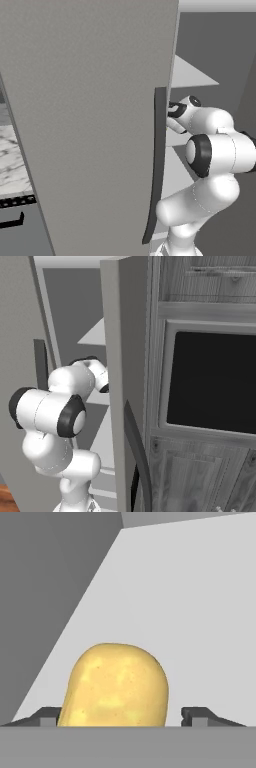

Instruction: Take the peach, lime, and potato from the freezer and place them in the bowl on the counter.

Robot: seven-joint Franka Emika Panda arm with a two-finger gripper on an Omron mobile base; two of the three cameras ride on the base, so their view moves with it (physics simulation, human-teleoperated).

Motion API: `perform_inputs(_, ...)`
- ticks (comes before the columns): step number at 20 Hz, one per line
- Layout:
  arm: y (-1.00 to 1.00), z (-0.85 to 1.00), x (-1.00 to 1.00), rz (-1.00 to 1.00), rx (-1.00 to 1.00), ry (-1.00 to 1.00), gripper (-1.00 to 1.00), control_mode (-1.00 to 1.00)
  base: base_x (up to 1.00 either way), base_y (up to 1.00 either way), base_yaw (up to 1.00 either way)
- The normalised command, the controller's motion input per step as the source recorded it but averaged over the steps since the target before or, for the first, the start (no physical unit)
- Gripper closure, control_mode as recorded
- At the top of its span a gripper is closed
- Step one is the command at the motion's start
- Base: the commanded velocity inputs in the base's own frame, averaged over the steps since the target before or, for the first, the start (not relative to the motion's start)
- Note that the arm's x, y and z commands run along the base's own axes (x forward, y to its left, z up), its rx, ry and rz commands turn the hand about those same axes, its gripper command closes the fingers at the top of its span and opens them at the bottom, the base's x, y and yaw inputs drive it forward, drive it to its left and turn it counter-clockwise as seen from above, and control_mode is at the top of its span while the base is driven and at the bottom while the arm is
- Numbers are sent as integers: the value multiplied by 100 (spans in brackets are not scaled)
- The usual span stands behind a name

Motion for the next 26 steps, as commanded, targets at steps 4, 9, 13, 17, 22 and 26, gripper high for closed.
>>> perform_inputs(4,0,-17,9,0,0,0,100,-100,0,0,0)
perform_inputs(9,0,-13,3,0,0,0,100,-100,0,0,0)
perform_inputs(13,-1,-2,-2,0,0,0,100,-100,0,0,0)
perform_inputs(17,-16,0,-31,0,0,0,100,-100,0,0,0)
perform_inputs(22,-26,0,-36,-1,0,0,100,-100,0,0,0)
perform_inputs(26,-23,12,-38,0,0,0,100,-100,0,0,0)
